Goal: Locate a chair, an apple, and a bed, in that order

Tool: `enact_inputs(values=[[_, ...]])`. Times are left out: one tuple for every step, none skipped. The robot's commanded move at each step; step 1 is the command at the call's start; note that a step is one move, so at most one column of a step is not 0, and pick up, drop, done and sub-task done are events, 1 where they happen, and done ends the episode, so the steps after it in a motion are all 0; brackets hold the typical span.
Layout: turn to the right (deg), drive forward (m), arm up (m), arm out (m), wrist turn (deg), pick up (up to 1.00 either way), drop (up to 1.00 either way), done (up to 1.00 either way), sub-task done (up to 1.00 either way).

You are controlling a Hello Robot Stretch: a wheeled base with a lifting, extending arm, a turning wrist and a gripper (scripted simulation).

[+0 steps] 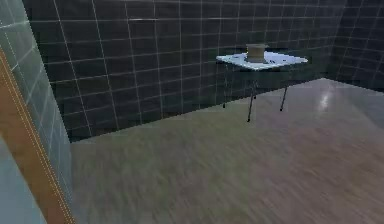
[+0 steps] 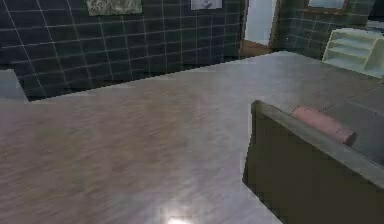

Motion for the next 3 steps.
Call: enact_inputs(values=[[-45.0, 0.0, 0.0, 0.0, 0.0, 0.0, 0.0, 0.0, 0.0], [-45.0, 0.0, 0.0, 0.0, 0.0, 0.0, 0.0, 0.0, 0.0], [-45.0, 0.0, 0.0, 0.0, 0.0, 0.0, 0.0, 0.0, 0.0]])
